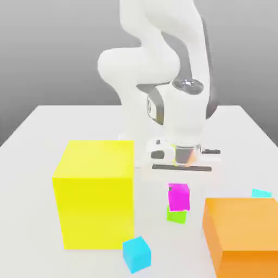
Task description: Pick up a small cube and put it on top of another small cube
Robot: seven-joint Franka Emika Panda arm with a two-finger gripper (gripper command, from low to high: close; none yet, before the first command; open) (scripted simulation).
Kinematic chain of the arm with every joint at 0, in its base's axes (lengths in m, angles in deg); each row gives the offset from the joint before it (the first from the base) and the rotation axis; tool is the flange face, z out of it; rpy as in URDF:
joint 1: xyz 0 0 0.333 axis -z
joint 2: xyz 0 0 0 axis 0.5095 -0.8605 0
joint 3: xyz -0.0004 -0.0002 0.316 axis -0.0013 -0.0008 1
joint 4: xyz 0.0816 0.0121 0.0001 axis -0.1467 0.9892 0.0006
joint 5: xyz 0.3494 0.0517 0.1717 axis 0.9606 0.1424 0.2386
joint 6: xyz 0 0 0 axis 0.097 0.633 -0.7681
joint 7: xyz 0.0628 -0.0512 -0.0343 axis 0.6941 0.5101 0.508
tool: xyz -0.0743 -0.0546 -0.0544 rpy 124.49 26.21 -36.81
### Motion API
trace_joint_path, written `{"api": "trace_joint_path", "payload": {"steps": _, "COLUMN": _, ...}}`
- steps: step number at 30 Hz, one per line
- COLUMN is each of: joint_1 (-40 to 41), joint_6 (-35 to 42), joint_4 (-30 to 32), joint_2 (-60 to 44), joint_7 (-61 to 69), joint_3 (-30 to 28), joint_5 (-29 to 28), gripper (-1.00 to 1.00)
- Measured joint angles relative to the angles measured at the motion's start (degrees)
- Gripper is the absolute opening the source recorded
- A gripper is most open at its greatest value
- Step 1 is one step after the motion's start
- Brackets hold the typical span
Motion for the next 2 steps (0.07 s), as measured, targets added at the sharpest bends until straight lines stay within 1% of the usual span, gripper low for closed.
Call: {"api": "trace_joint_path", "payload": {"steps": 2, "joint_1": 0.67, "joint_6": 0.00, "joint_4": 0.00, "joint_2": 0.00, "joint_7": 0.00, "joint_3": 0.00, "joint_5": 0.00, "gripper": 1.00}}
